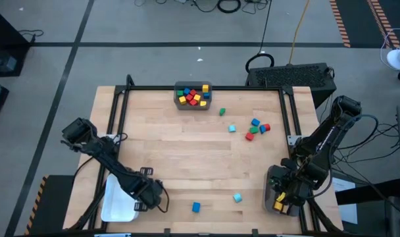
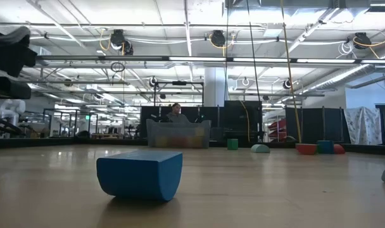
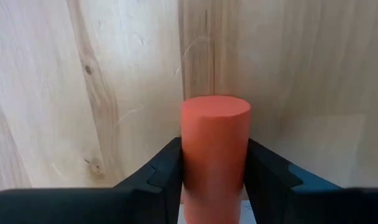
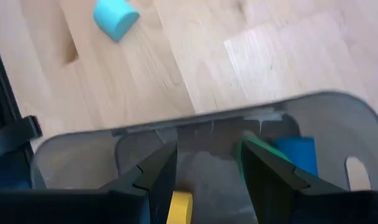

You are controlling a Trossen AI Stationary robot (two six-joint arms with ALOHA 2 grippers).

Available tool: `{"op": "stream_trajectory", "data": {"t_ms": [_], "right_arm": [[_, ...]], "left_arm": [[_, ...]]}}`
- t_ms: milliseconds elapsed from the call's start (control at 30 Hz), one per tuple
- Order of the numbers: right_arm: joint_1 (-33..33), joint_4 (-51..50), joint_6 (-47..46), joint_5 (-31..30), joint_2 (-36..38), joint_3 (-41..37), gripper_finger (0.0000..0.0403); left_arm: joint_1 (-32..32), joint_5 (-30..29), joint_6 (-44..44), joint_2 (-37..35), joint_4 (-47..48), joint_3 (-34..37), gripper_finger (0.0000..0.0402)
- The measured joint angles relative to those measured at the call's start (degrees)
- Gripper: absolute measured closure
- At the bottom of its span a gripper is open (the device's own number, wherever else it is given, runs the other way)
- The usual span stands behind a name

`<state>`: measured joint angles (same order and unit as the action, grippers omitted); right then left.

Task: Sort blocks by size
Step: Put the orange cylindrical block into the bottom black bin

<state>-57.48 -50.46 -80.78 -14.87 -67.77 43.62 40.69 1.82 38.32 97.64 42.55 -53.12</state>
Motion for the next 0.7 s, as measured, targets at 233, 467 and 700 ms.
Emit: {"op": "stream_trajectory", "data": {"t_ms": [233, 467, 700], "right_arm": [[0.01, 4.04, 4.67, -1.86, 0.00, 0.02, 0.0238], [0.01, 7.44, 13.37, -6.63, 0.00, 2.32, 0.0238], [0.21, 7.64, 26.48, -20.75, 0.02, 7.91, 0.0239]], "left_arm": [[-2.68, 0.57, 0.05, 0.05, -0.10, 0.02, 0.0266], [-5.98, -2.32, -2.08, 0.19, 0.04, -0.56, 0.0266], [-10.10, -10.14, -7.68, 0.34, -1.69, -4.17, 0.0266]]}}
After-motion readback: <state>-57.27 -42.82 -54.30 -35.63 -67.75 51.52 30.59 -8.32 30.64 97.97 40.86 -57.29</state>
